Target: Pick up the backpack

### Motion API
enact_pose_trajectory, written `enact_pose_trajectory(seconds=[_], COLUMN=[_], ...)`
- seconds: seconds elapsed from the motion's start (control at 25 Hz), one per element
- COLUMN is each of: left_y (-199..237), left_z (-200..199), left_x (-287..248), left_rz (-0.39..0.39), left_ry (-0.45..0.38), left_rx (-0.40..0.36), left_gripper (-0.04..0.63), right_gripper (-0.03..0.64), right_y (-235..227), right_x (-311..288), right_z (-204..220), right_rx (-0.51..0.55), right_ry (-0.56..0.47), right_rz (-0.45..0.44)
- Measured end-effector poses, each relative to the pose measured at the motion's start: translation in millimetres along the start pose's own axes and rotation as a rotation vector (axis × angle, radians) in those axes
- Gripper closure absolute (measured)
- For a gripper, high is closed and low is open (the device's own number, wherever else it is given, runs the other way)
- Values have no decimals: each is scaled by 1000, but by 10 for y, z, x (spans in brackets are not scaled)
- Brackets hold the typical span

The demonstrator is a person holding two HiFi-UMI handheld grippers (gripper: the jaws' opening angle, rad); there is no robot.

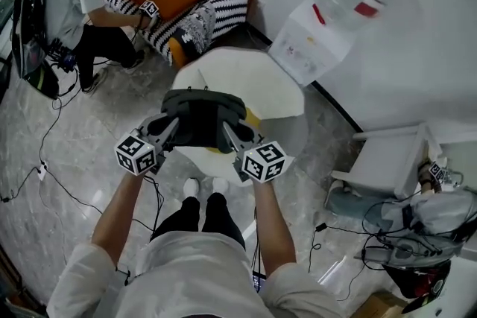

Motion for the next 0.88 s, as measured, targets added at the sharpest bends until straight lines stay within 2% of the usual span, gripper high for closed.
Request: enact_pose_trajectory(seconds=[0.52, 0.88], left_y=[-284, -449], left_z=[-513, -822], left_x=[69, 177], left_rz=[32, 57], left_ry=[-54, -110], left_rx=[-43, -75], left_gripper=[560, 560], right_gripper=[574, 572], right_y=[222, 386], right_x=[311, 467], right_z=[-464, -786], right_rx=[28, 91], right_ry=[-42, -68], right_rz=[7, 14])
Point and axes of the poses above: the fingertips, and each gripper's own axes: x backward along the fingers, y to its left, z out of its underside, the point moved 5 cm from there along x, backward along the fingers, and after that the axes turned 5 degrees about -z, right-handed, at the moved point
